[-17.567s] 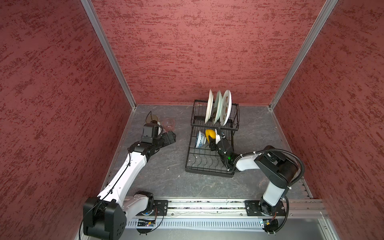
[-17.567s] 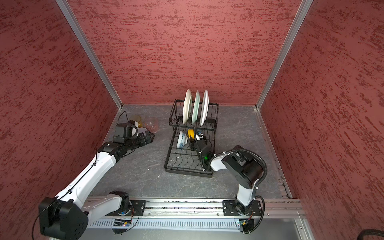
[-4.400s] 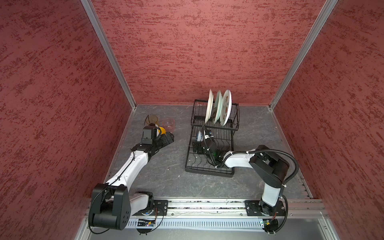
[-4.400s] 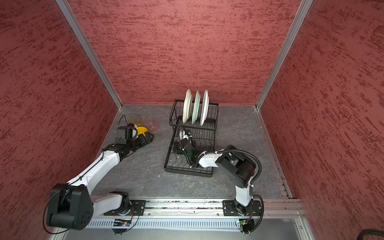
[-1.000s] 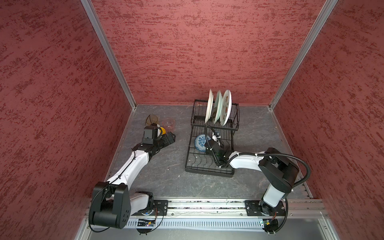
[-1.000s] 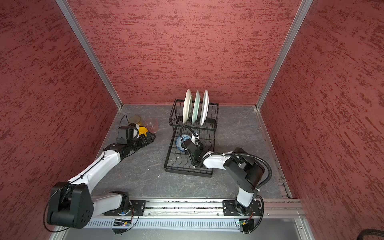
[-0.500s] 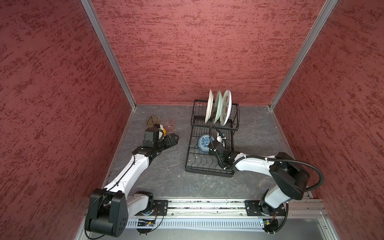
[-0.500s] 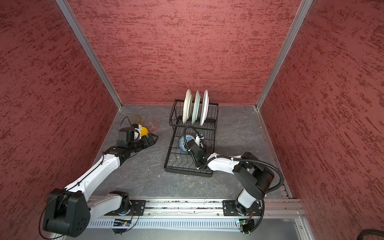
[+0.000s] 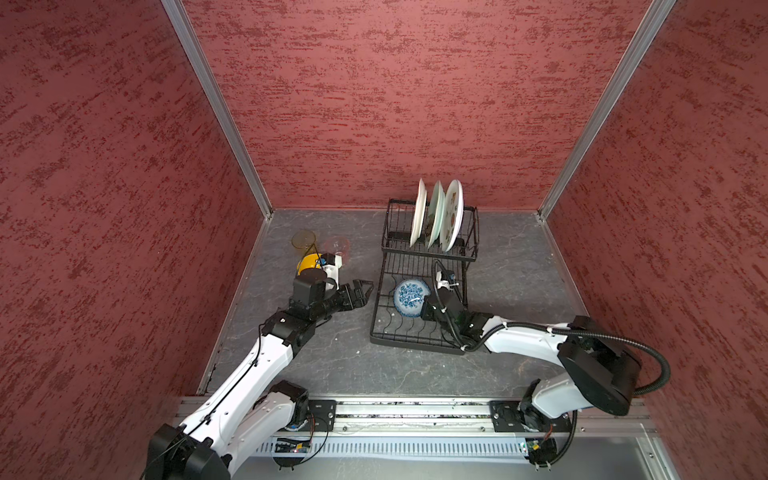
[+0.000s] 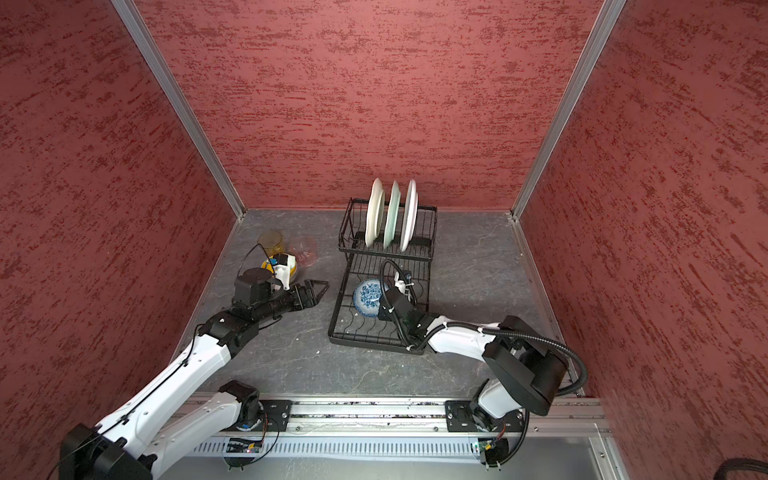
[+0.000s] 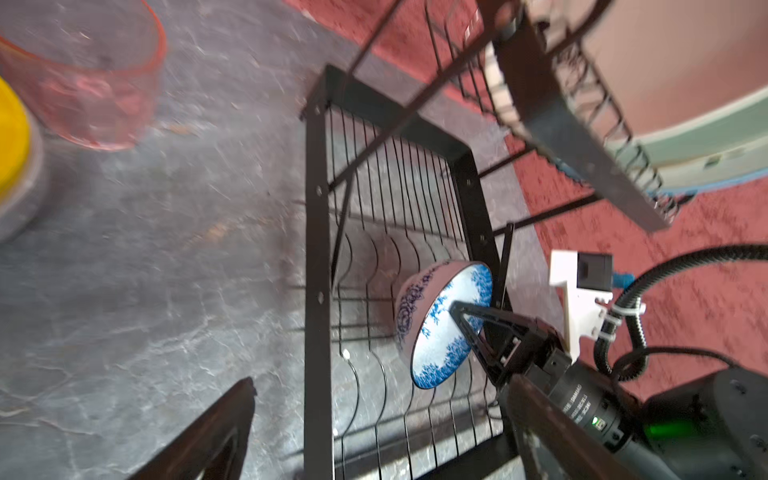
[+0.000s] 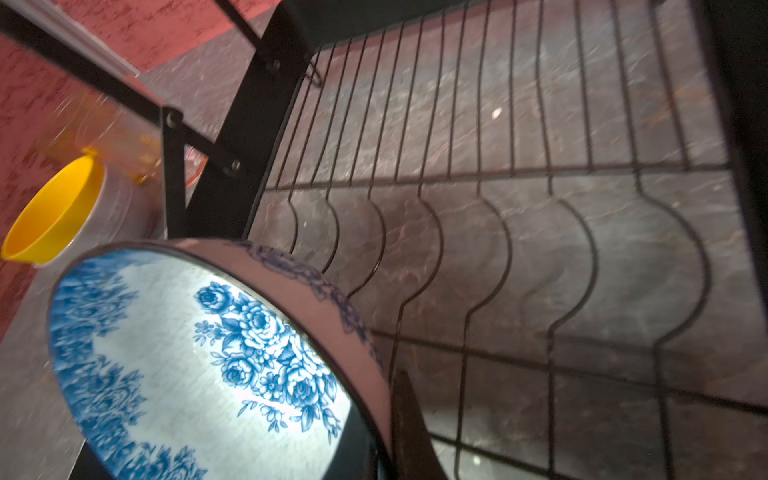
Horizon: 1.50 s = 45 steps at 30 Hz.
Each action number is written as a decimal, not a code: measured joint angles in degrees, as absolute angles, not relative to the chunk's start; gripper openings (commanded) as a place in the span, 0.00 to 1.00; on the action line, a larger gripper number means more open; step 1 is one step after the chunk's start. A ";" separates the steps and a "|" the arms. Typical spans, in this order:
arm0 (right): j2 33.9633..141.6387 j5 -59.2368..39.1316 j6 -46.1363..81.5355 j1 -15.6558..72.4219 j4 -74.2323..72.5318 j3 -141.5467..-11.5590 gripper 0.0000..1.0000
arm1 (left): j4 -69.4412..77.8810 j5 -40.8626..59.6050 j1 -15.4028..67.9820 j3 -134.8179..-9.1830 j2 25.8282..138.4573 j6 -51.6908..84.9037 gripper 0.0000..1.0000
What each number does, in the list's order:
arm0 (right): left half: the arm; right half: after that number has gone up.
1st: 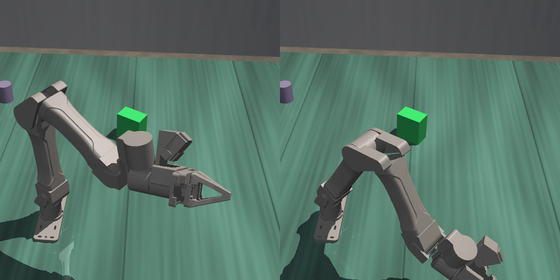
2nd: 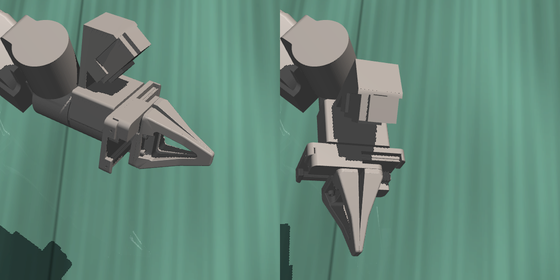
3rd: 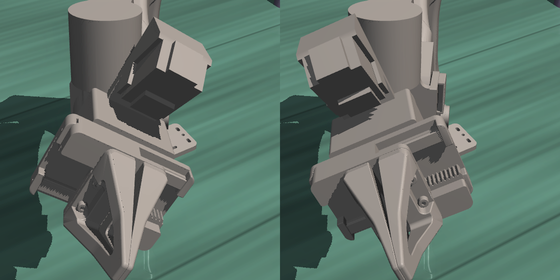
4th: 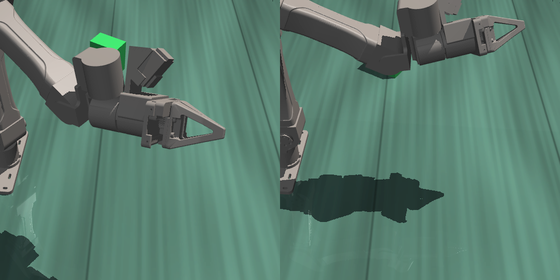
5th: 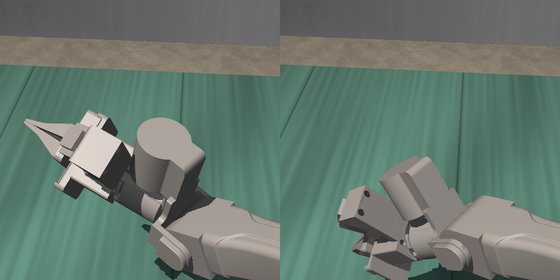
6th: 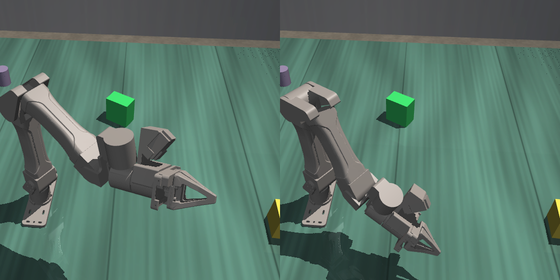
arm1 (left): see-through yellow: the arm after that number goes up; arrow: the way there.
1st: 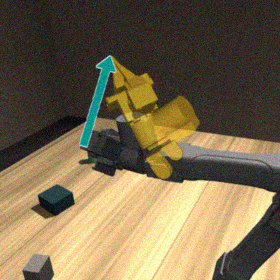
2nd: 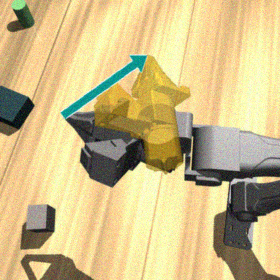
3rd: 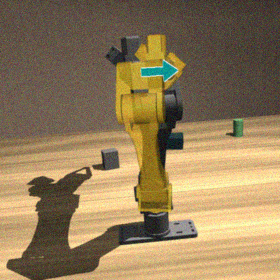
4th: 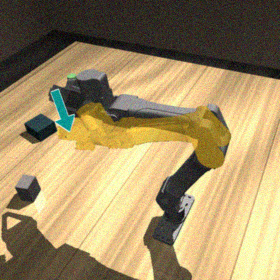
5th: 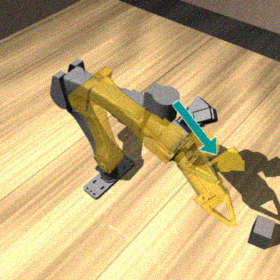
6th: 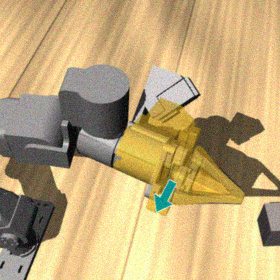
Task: Unload the mixed dishes from the dish rack
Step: 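Lift the floral bowl out of the rack while the left gripper reaches toward it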
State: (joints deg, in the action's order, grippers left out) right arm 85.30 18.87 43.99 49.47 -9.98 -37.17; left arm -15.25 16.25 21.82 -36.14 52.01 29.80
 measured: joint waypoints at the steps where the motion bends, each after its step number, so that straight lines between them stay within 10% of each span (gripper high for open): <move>1: 84.79 18.00 43.88 49.80 -10.02 -36.82 0.00 | -15.27 16.14 22.63 -35.99 52.21 30.04 0.87; 31: 80.82 13.69 40.49 54.28 -6.98 -40.73 0.00 | -12.43 4.99 36.84 -34.89 59.72 32.01 0.55; 45: 80.84 13.26 38.83 54.96 -5.67 -41.65 0.00 | -13.65 1.83 38.09 -36.51 64.42 28.58 0.00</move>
State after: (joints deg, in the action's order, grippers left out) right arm 80.84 13.26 38.83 54.96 -5.67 -41.65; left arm -13.65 1.83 38.09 -36.51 64.42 28.58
